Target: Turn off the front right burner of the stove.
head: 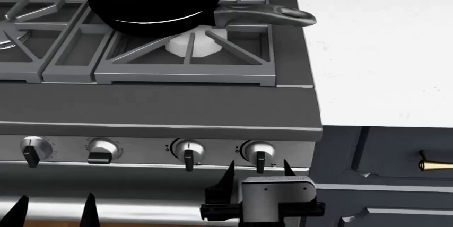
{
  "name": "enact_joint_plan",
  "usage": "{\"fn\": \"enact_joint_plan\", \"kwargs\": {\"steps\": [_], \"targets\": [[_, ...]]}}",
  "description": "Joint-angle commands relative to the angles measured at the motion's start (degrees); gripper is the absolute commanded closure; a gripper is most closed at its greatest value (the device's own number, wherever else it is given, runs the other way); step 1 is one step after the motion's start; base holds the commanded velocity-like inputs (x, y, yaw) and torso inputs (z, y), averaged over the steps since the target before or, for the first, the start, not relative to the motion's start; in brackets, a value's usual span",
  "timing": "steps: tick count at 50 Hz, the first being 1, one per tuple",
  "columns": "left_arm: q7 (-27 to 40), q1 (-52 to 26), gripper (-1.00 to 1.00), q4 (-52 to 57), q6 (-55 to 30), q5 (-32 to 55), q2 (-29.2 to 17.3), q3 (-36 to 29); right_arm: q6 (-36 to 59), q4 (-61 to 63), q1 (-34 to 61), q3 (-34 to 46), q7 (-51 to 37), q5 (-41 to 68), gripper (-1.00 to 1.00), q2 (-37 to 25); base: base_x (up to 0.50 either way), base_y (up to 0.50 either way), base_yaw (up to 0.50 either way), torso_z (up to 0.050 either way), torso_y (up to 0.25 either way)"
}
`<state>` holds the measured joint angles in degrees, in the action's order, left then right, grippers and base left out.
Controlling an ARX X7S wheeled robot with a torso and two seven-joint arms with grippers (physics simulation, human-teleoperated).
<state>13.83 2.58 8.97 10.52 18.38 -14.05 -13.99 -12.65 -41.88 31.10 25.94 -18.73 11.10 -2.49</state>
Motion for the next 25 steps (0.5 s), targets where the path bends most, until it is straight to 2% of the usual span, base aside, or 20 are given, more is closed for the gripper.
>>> {"fn": "enact_joint_plan", "kwargs": {"steps": [1, 19, 20, 25], "targets": [[0.3, -0.1, -1.00, 0.0, 0.0, 0.0, -0.2, -0.3, -2.1, -4.0, 1.6, 1.0, 0.0, 0.7, -1.00, 0.3, 0.00, 0.00, 0.00, 0.000, 0.000], [0.7, -0.1, -1.00, 0.2, 0.0, 0.1, -0.6, -0.7, -3.4, -6.4, 3.0, 2.4, -0.7, 2.0, -1.00, 0.3, 0.00, 0.00, 0.00, 0.000, 0.000], [0.8, -0.1, -1.00, 0.2, 0.0, 0.2, -0.6, -0.7, -3.4, -6.3, 3.0, 2.5, -0.8, 2.0, 1.00, 0.3, 0.00, 0.00, 0.00, 0.000, 0.000], [0.9, -0.2, -1.00, 0.1, 0.0, 0.2, -0.7, -0.8, -3.3, -6.2, 3.1, 2.9, -1.0, 2.3, 1.00, 0.2, 0.00, 0.00, 0.00, 0.000, 0.000]]}}
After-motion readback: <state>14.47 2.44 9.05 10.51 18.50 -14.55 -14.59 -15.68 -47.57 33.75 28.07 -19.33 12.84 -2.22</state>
